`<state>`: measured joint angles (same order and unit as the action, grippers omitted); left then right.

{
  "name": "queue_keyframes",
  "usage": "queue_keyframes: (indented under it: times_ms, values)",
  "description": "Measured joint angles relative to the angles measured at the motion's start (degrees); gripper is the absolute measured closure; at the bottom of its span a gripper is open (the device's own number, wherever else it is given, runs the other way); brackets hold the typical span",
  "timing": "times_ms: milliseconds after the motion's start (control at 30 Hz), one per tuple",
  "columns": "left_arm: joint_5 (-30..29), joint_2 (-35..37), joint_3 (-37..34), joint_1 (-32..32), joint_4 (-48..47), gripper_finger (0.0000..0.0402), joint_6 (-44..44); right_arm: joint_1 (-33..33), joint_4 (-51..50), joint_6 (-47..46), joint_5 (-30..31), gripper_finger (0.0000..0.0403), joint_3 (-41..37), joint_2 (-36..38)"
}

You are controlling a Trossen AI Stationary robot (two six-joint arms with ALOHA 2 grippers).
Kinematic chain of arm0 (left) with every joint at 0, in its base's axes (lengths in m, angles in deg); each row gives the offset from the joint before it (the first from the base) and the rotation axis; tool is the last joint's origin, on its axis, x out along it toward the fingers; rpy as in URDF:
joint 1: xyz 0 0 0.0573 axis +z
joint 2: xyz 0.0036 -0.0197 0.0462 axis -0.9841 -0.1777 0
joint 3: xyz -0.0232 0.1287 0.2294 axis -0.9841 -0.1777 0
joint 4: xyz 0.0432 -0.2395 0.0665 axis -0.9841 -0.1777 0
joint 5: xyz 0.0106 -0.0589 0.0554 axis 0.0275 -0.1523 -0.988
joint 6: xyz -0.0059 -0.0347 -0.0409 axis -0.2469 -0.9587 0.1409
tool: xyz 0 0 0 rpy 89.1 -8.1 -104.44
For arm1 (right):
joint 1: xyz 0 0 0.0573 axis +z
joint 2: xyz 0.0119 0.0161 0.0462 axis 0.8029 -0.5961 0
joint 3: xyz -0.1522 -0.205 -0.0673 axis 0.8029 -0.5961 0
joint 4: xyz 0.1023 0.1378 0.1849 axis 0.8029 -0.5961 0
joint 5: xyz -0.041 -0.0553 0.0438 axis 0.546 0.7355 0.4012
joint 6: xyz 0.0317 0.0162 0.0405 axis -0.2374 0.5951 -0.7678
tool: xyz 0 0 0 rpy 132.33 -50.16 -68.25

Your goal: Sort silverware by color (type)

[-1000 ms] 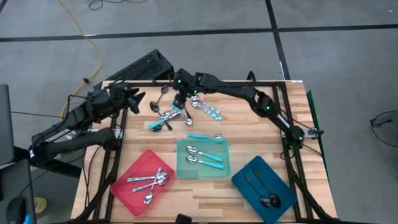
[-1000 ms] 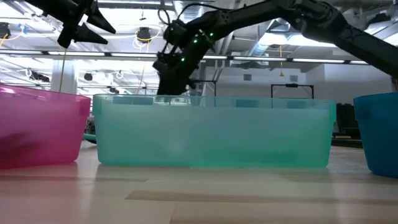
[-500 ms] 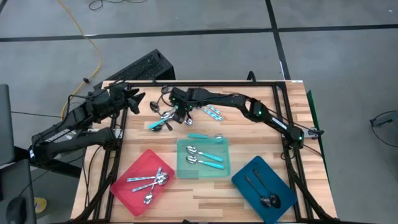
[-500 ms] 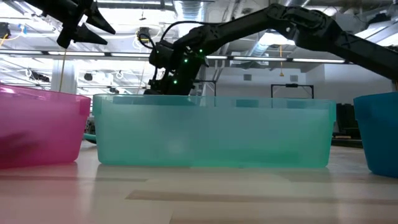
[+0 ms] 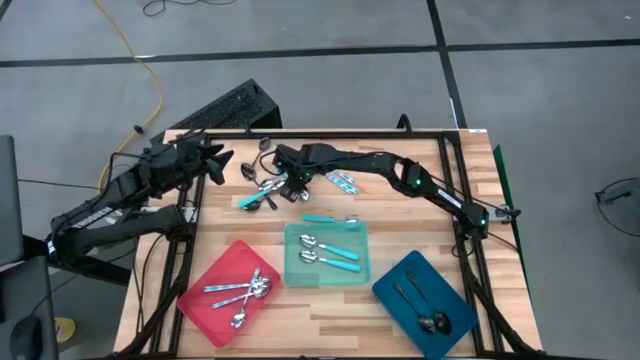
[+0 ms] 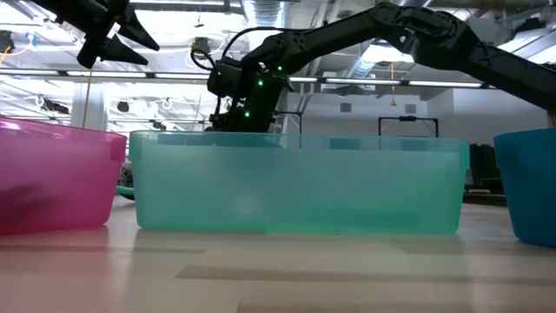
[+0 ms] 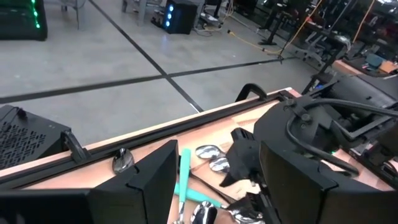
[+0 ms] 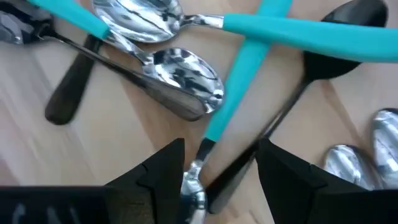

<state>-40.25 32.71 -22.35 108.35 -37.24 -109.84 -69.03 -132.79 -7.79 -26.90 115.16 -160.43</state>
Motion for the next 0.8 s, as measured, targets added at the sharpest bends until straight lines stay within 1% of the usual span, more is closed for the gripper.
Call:
queue_keyframes:
  times_ms: [533,667,800]
  values:
    - [0.00,0.02,0.00,-0.01,-0.25,0.0191,-0.02,0.23,-0.35,-0.79,1.61,0.0184,0.00,0.00]
    - [0.00,0.02,-0.02,0.01,-0.23,0.0191,-0.04,0.80,-1.86,-3.49,1.41,0.0185,0.00,0.00]
    - [0.00,0.02,-0.02,0.01,-0.23,0.0191,-0.05,1.14,-2.05,-3.91,1.29,0.0190,0.00,0.02]
